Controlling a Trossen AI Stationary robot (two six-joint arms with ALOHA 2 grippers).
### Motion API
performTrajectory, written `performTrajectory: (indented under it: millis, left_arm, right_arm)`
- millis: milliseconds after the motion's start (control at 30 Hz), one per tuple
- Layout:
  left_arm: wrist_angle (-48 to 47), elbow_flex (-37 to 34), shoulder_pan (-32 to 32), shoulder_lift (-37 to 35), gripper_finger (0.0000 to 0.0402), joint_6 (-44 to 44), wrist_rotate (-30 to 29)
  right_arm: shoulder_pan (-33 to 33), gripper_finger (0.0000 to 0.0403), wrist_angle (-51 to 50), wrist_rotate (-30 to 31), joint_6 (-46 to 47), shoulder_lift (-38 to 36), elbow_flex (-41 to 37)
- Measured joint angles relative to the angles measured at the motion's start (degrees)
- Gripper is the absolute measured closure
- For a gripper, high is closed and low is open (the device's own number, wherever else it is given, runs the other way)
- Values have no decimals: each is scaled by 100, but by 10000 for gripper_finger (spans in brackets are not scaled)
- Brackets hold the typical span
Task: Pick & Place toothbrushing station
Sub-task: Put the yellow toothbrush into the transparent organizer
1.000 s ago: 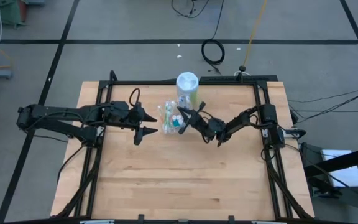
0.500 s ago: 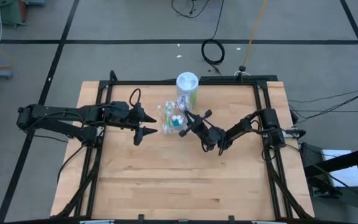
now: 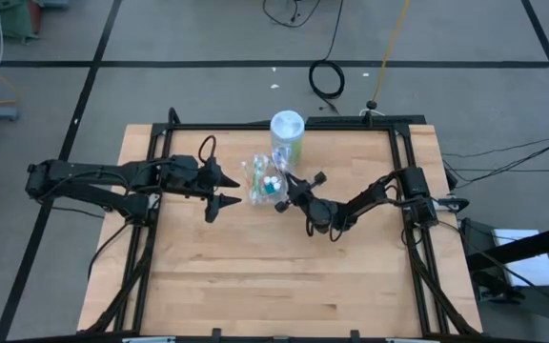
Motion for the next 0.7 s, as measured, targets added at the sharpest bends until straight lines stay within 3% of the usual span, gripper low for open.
performTrajectory:
  millis: [167,300,433,700]
  left_arm:
    - [0,0,0,0,167,-1,-2]
    - [-2,0,0,0,167,-2,-2]
    - [-2,0,0,0,167,-2,-2]
    - [1,0,2,0,167,-2,-4]
  right_arm:
    - [6,402,37,28,-437,2,0]
    - [64,389,186,548,-808,7,-2]
    - [176,360,169,1109,-1244,11,-4]
    - [343,281,272,1048,-1324,11,-4]
